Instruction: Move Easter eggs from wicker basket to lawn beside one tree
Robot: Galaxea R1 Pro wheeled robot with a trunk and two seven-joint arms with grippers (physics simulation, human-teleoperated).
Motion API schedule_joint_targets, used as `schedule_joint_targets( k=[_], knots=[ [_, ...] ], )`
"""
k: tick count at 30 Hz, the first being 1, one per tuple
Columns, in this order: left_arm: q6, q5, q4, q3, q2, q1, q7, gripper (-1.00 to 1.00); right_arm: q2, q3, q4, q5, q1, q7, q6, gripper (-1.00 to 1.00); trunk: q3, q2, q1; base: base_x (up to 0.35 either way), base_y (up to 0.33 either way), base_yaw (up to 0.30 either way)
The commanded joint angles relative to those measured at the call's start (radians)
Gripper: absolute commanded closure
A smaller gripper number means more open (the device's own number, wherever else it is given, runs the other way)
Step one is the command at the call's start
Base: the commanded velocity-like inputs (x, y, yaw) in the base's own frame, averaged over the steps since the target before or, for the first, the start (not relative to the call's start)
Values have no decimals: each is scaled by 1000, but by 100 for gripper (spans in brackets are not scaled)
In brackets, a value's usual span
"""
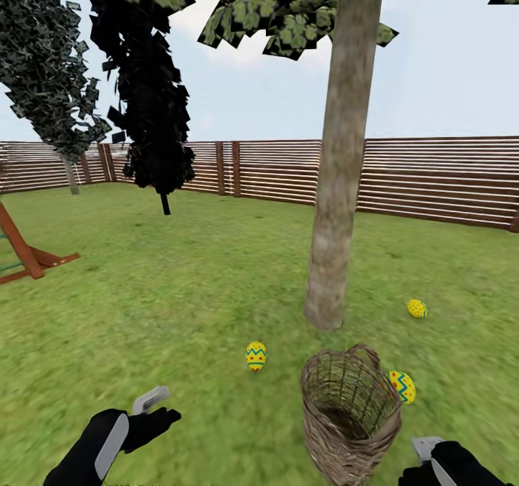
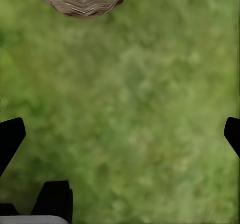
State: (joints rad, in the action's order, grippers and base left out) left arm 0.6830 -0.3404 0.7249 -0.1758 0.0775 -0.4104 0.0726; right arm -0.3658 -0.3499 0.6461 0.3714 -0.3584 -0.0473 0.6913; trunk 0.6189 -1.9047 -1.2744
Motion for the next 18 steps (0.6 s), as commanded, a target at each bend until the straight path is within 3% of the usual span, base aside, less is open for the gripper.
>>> schedule_joint_targets(
  k=[1,6,18],
  knots=[
    [6,3,1,-4,-1,-1,5,-100,-2,-3,1,-4,-1,-5,4,-100,-2,7,4,-1,-57,108],
    [5,3,-12,-4,-2,-1,5,-100,-2,-2,1,-2,-1,-5,4,-100,-18,42,23,-125,15,38],
    [4,3,-27,-4,-3,-1,6,-100,-1,-3,1,-3,-1,-5,4,-100,-55,126,69,-325,15,1]
  ],
)
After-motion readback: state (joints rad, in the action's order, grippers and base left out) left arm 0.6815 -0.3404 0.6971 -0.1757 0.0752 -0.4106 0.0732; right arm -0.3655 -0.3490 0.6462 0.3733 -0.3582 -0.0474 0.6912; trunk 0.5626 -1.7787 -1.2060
